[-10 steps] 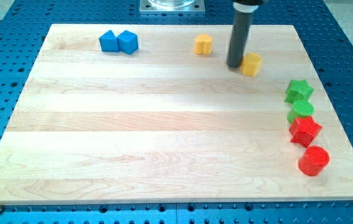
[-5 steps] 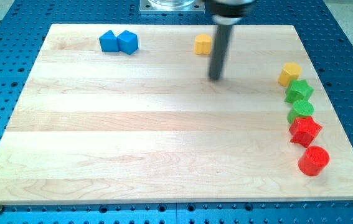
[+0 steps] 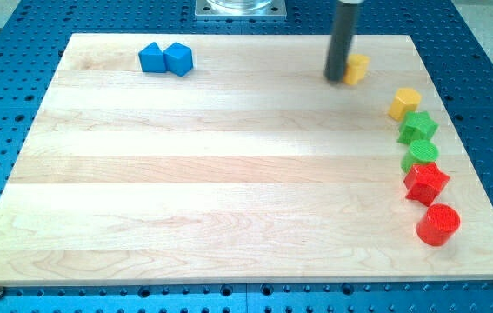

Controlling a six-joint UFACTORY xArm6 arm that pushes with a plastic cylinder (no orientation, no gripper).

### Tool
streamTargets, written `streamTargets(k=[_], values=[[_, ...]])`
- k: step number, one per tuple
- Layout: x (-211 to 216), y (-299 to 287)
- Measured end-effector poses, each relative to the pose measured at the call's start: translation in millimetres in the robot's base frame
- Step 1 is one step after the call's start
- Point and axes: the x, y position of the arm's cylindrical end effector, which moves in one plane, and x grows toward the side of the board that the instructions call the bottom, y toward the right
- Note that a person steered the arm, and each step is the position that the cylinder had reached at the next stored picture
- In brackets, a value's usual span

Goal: Adjust the yellow blocks above the green star

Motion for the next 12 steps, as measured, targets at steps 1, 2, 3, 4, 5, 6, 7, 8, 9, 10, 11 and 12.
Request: streamTargets(k=[1, 2, 3, 4, 5, 6, 7, 8, 9, 10, 11, 12], values=[[-5, 5], [-8, -8], [-14, 35], [-37, 37], [-47, 51], [-34, 63], [-2, 78], [4, 84], [-3, 145], [32, 164], [41, 130], [39, 121]])
